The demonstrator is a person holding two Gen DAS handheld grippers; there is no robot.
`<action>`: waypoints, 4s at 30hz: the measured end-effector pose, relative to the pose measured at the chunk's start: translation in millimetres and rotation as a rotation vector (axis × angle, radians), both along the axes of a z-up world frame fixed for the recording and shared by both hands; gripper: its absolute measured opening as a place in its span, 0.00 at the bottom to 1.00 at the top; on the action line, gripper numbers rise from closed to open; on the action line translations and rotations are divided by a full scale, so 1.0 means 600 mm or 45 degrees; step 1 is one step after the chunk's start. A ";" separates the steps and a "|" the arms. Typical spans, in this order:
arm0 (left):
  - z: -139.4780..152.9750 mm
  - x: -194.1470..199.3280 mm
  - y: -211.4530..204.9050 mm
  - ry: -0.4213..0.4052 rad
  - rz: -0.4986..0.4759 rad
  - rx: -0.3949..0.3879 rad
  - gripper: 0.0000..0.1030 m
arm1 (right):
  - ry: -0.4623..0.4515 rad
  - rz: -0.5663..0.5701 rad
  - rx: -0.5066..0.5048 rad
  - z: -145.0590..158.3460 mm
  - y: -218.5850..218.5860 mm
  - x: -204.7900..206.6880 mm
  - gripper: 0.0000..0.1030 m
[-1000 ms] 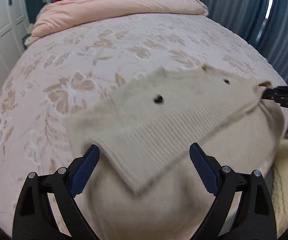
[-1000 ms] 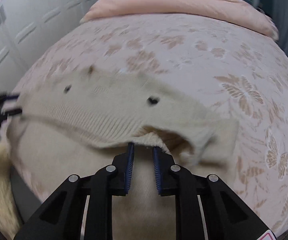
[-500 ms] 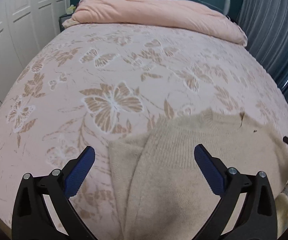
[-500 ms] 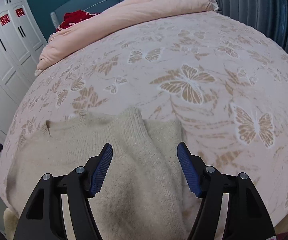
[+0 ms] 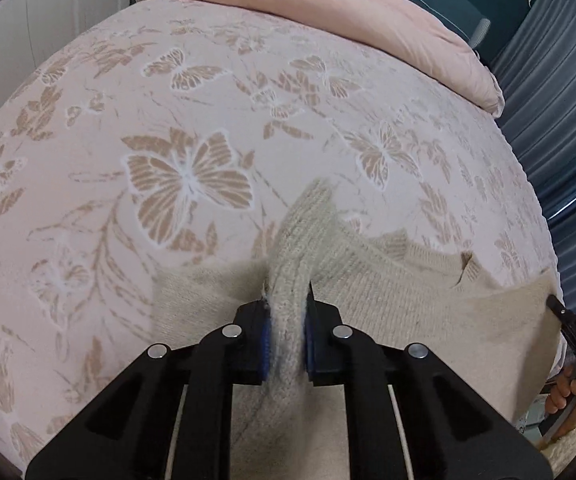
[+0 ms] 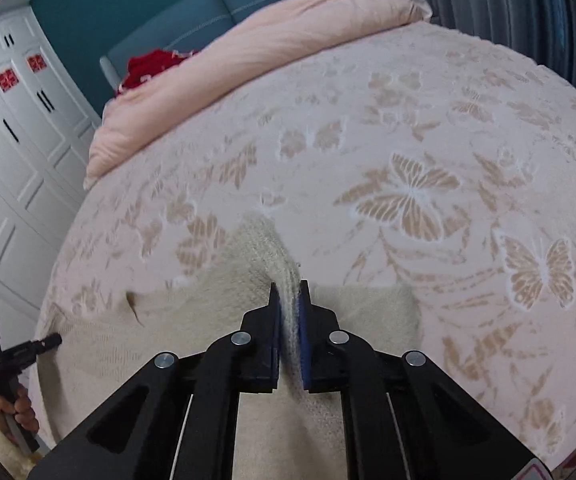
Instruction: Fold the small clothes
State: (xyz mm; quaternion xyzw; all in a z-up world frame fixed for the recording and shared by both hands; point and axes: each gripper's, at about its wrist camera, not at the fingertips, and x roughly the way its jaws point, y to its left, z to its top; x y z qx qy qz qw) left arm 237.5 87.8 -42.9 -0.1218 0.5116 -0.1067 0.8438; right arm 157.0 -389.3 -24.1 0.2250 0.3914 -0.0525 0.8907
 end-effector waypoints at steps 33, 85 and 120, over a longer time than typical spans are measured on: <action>-0.055 -0.164 -0.136 0.070 -0.042 0.195 0.38 | 0.268 0.528 -0.035 -0.107 0.357 -0.006 0.11; -0.120 -0.337 0.119 0.176 0.508 -0.493 0.83 | 0.292 0.484 -0.100 -0.029 0.413 -0.028 0.10; 0.132 -0.261 -0.077 -0.190 -0.027 -0.334 0.11 | 0.251 0.274 0.022 -0.022 0.263 -0.083 0.38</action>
